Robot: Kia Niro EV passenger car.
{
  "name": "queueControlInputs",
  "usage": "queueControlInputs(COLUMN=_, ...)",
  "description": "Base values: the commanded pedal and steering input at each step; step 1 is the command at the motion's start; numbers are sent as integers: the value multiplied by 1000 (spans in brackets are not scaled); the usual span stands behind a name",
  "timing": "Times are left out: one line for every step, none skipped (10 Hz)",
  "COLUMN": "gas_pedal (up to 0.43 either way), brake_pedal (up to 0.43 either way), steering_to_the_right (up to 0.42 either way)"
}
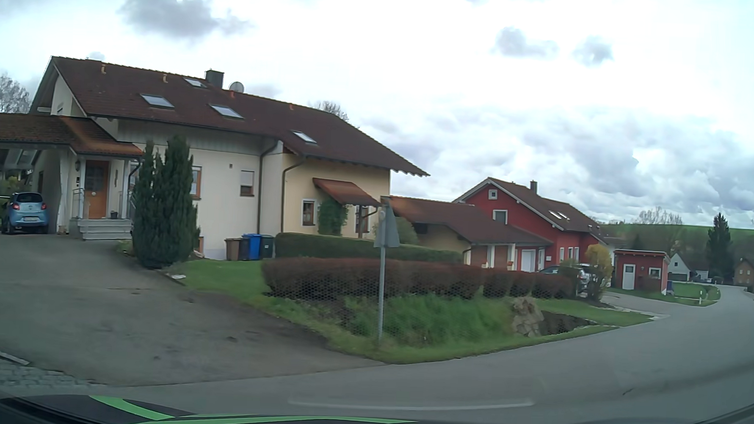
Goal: Follow the waypoints while adhering to traffic rules and regulations
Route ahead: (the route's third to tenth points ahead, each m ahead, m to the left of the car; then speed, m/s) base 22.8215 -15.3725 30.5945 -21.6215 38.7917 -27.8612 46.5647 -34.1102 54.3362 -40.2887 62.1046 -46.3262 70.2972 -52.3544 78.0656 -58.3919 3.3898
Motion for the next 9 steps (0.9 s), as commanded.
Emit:
queueControlInputs(gas_pedal=87, brake_pedal=0, steering_to_the_right=502)
queueControlInputs(gas_pedal=87, brake_pedal=0, steering_to_the_right=503)
queueControlInputs(gas_pedal=87, brake_pedal=0, steering_to_the_right=501)
queueControlInputs(gas_pedal=87, brake_pedal=0, steering_to_the_right=498)
queueControlInputs(gas_pedal=98, brake_pedal=0, steering_to_the_right=492)
queueControlInputs(gas_pedal=118, brake_pedal=0, steering_to_the_right=490)
queueControlInputs(gas_pedal=138, brake_pedal=0, steering_to_the_right=488)
queueControlInputs(gas_pedal=138, brake_pedal=0, steering_to_the_right=477)
queueControlInputs(gas_pedal=138, brake_pedal=0, steering_to_the_right=458)
